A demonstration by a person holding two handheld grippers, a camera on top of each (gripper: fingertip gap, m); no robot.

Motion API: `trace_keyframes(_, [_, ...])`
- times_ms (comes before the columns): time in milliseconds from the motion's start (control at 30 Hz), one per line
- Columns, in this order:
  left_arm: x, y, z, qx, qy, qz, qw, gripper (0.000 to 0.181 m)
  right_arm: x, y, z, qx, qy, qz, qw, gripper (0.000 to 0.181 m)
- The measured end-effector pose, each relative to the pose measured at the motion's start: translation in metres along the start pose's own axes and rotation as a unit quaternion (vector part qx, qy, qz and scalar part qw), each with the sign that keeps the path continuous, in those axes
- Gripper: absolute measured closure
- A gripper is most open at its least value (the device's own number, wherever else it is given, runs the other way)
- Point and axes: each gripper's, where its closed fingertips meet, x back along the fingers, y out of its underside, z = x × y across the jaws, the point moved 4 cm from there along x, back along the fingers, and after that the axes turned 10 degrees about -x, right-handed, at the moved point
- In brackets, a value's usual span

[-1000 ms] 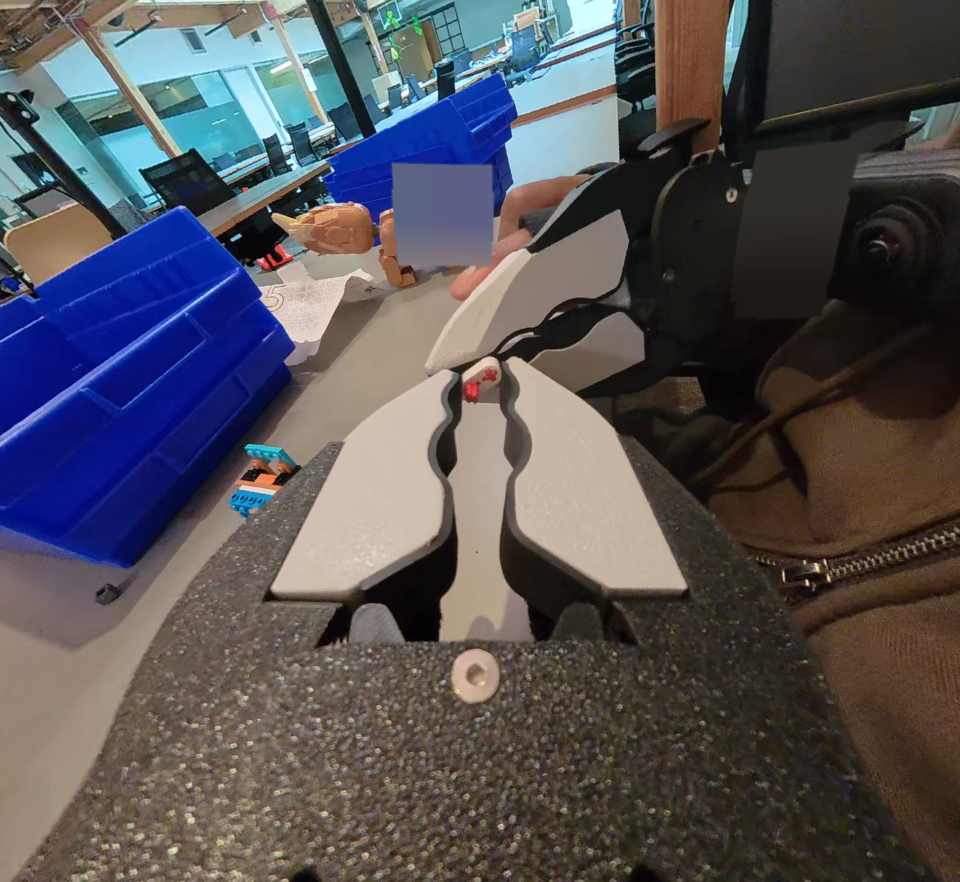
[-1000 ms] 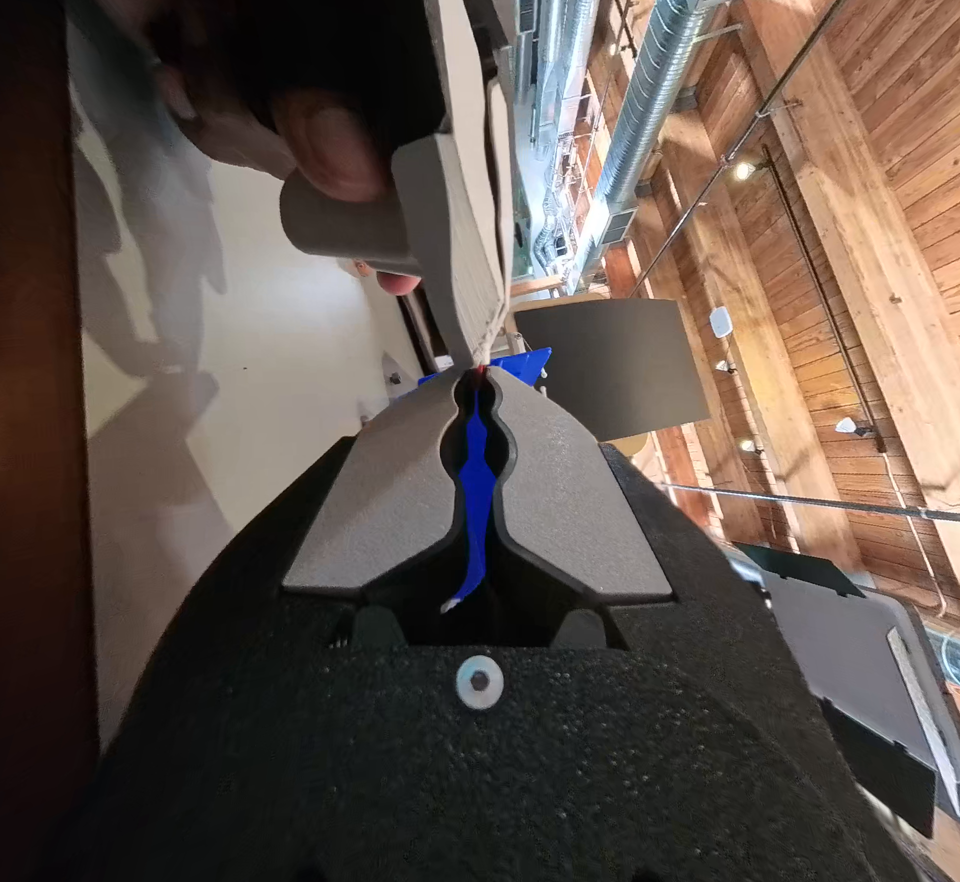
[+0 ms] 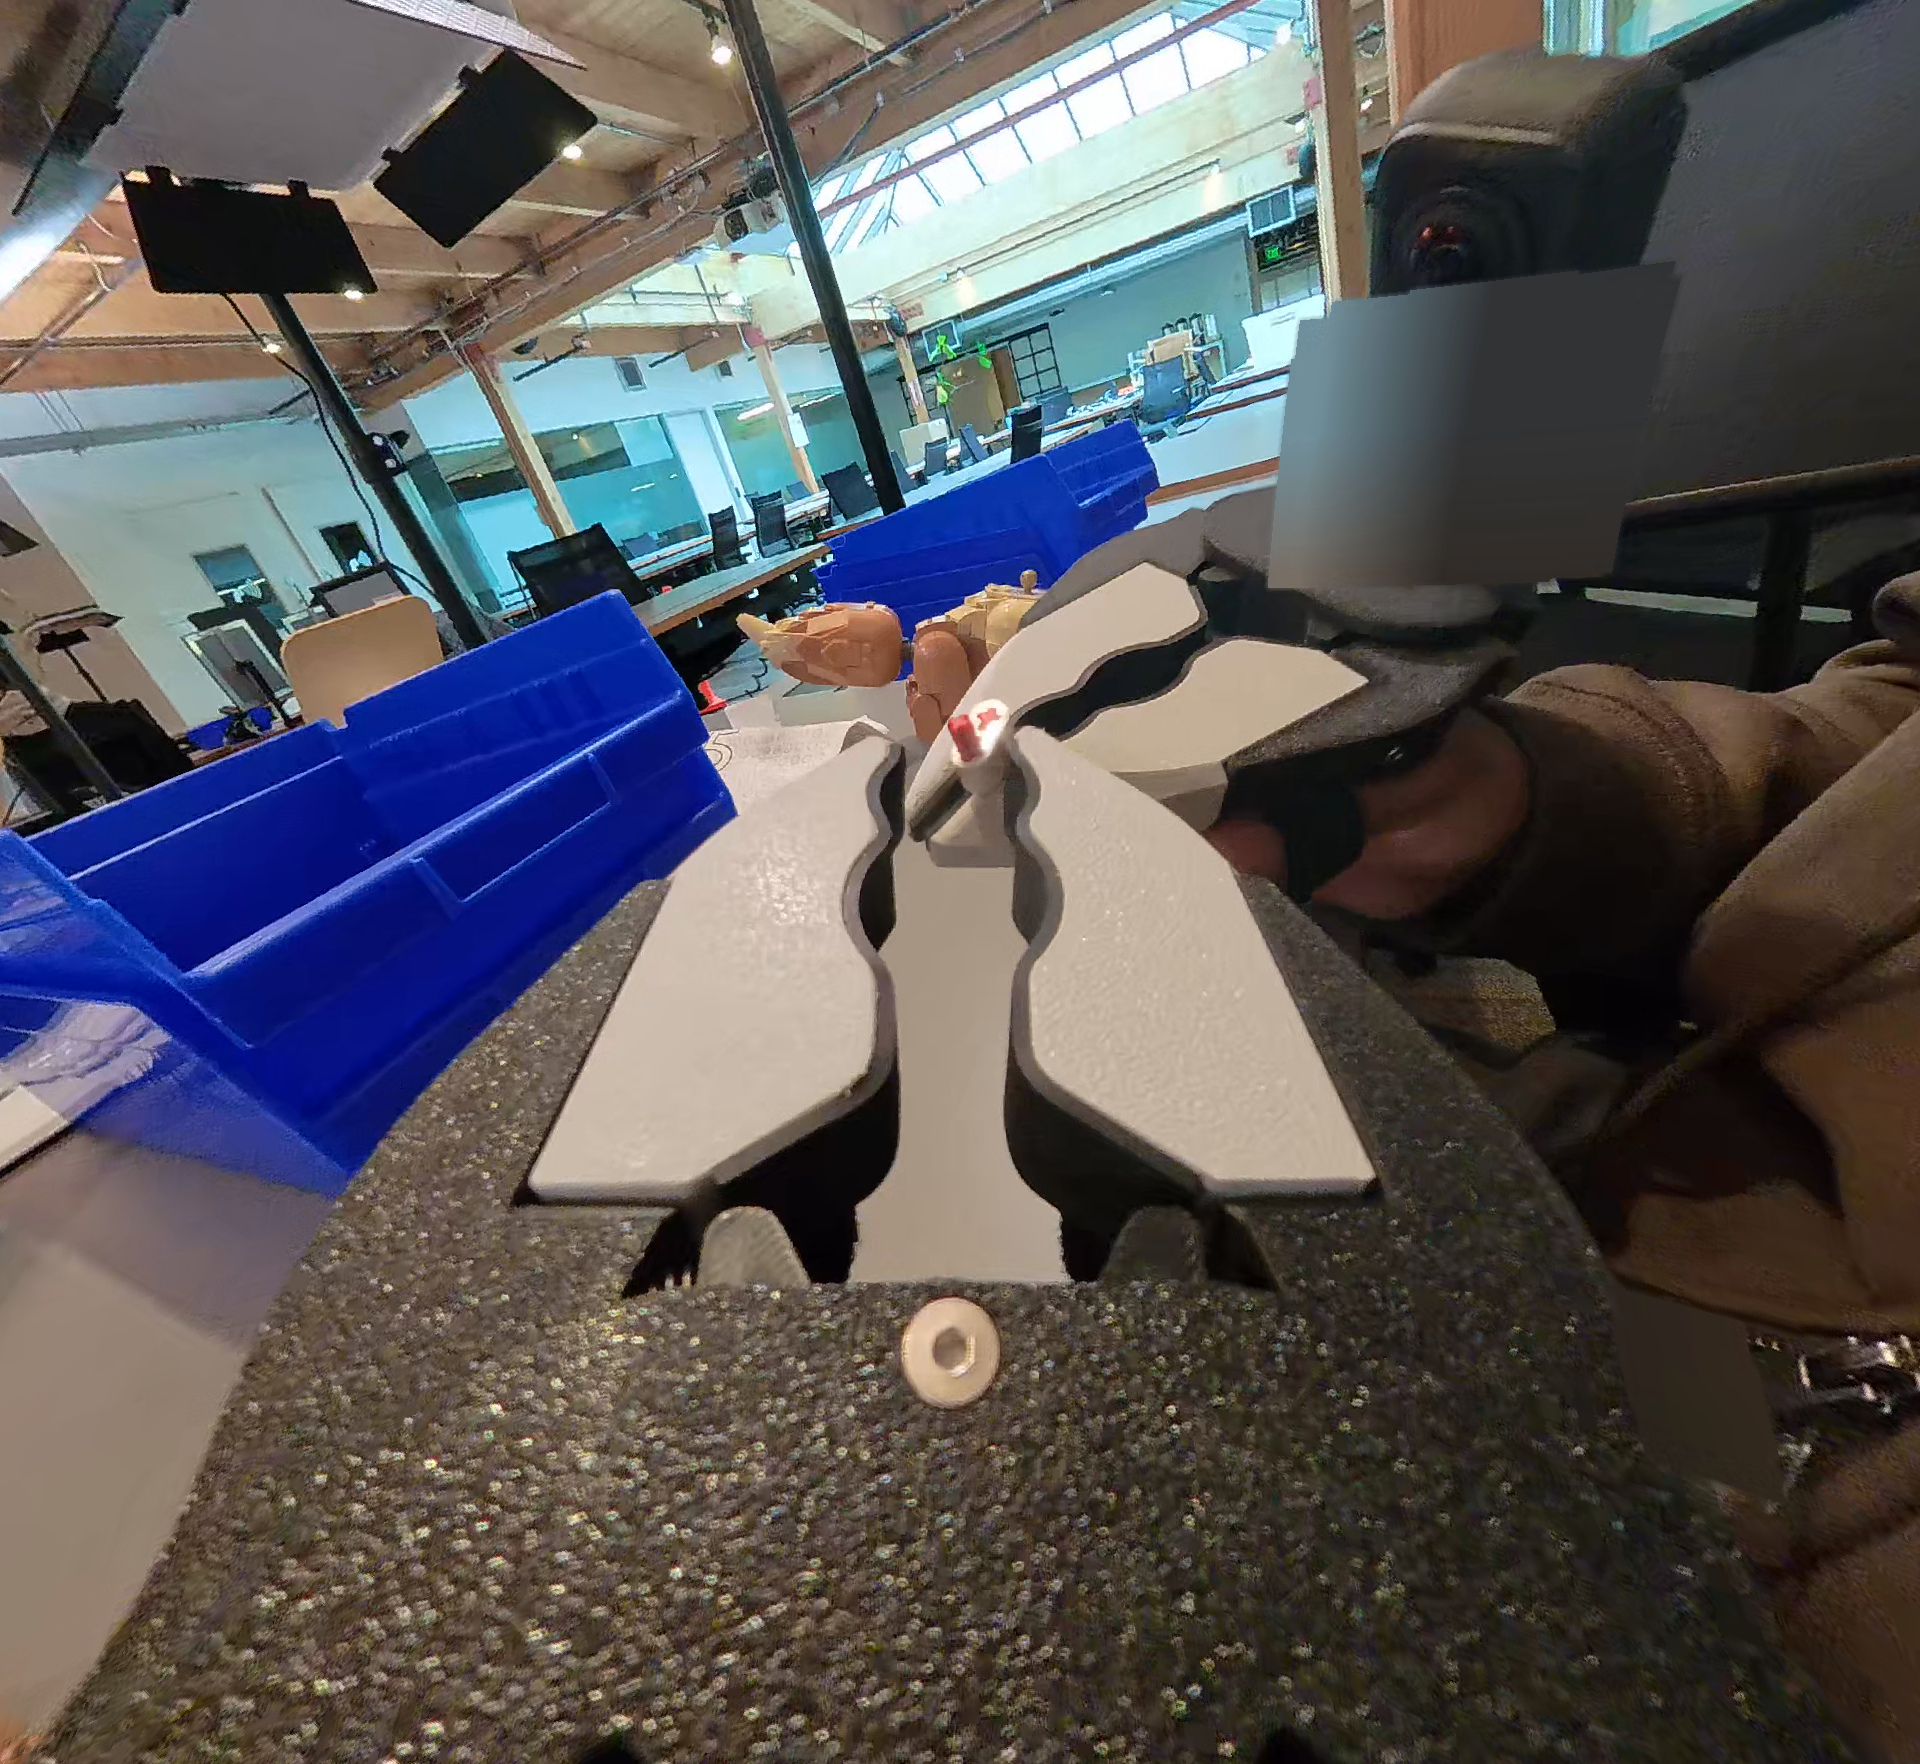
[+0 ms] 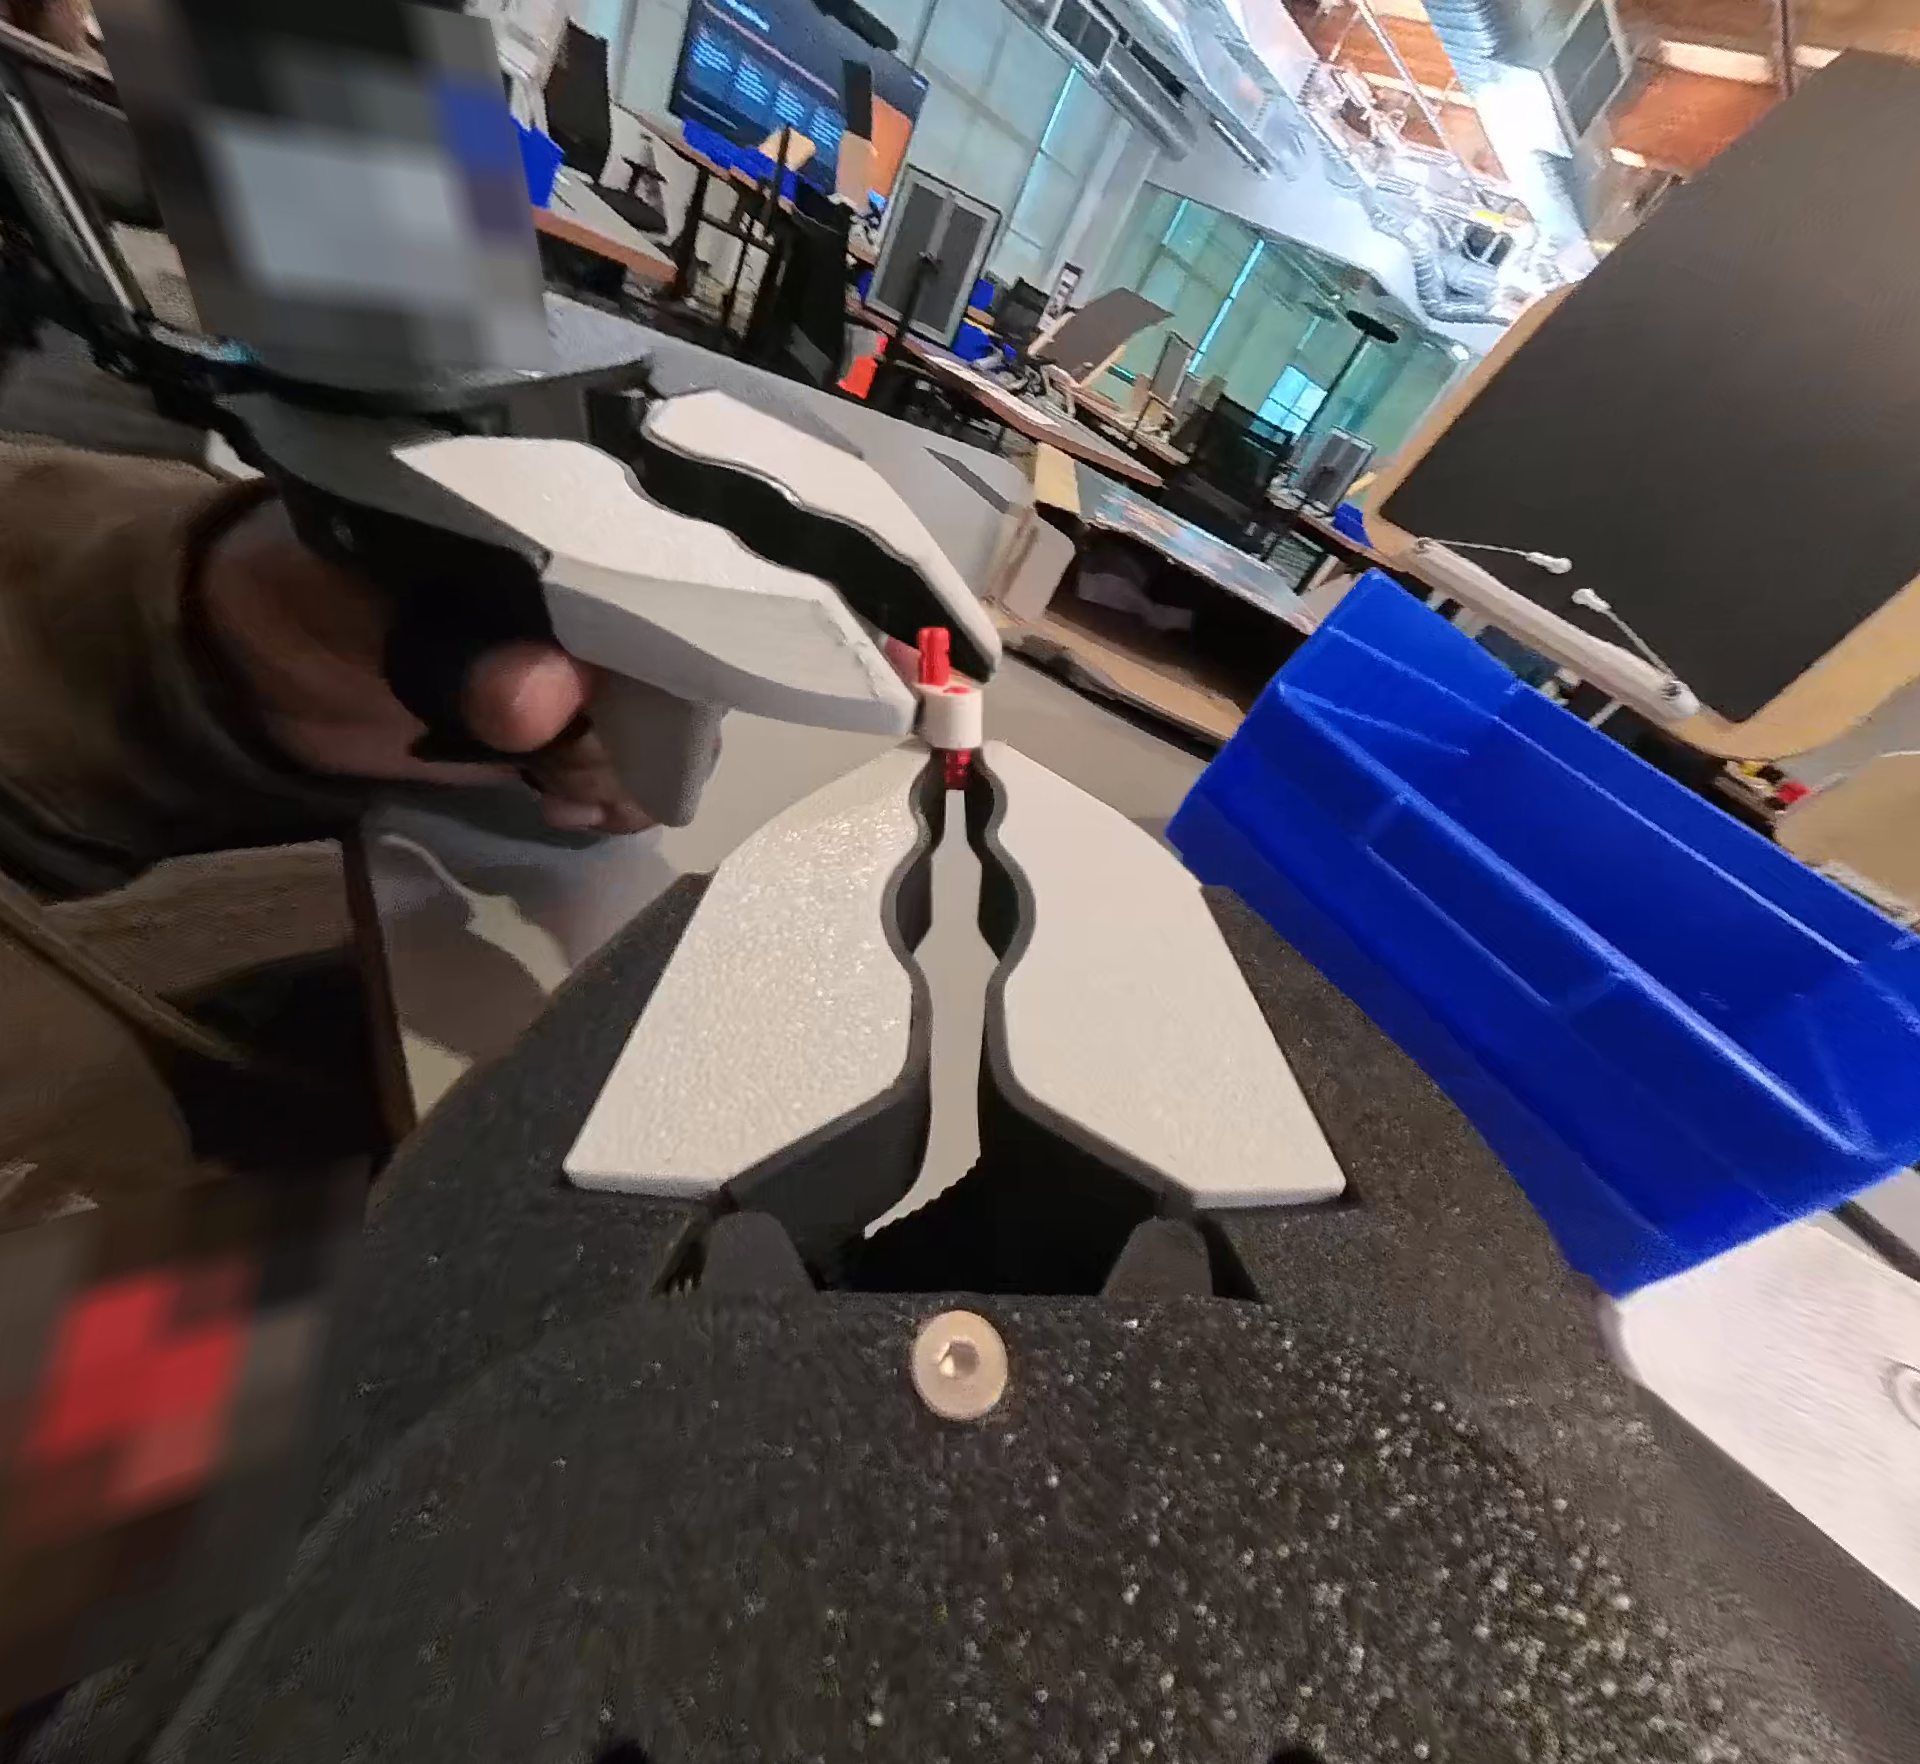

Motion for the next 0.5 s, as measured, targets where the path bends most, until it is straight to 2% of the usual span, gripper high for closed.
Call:
trace_keyframes(133, [-0.0001,-0.0002,0.0032,0.007,0.016,0.006,1.000,0.172,-0.0002,-0.0008,-0.0012,-0.017,-0.013,0.013,1.000,0.178])
trace_keyframes(333, [0.0024,-0.0011,0.0026,0.023,0.028,0.011,0.999,0.174,-0.0008,-0.0009,-0.0042,-0.009,-0.022,0.022,0.999,0.177])
trace_keyframes(500, [0.0042,0.0015,-0.0021,0.040,0.023,0.004,0.999,0.174,0.0032,0.0002,-0.0056,0.025,-0.051,0.007,0.998,0.159])
